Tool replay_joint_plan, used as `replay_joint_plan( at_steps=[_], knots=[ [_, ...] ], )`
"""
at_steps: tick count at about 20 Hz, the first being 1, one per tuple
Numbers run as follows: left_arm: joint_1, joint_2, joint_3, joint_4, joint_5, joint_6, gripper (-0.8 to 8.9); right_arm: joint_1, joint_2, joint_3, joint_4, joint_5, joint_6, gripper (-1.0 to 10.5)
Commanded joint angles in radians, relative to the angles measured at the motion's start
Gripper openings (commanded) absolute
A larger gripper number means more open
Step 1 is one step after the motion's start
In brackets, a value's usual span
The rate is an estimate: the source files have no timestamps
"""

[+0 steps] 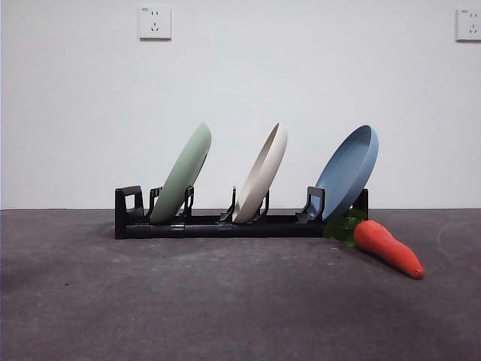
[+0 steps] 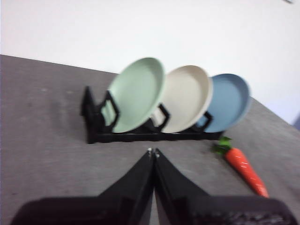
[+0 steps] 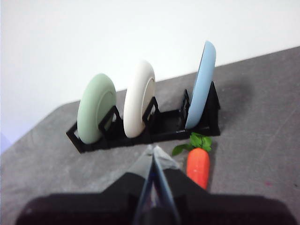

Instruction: Take the green plate from the plate rack,put the plate on the table,take the carrot from the table,put the carrot in the plate

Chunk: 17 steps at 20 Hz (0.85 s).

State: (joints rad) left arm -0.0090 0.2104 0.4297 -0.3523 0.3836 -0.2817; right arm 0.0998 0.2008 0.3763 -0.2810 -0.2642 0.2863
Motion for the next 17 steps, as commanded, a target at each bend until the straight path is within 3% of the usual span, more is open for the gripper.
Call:
replay_joint_plan(
  at_steps=[1,7,11,17],
  knots=[
    [0.003,0.06,0.069,-0.034,0.047,0.031,-0.06,0.0,0.082,0.087,-0.056,-0.034,-0.108,-0.1],
    [0.002,0.189,0.232,-0.162,0.158,0.154,-0.06,0.001,0.292,0.308,-0.277,-0.083,-0.275,-0.1],
    [0.002,0.259,0.332,-0.278,0.204,0.253,-0.06,0.001,0.425,0.454,-0.435,-0.185,-0.379,-0.1],
    [0.002,0.335,0.439,-0.447,0.27,0.366,-0.06,0.002,0.554,0.607,-0.628,-0.286,-0.446,-0.1]
  ],
)
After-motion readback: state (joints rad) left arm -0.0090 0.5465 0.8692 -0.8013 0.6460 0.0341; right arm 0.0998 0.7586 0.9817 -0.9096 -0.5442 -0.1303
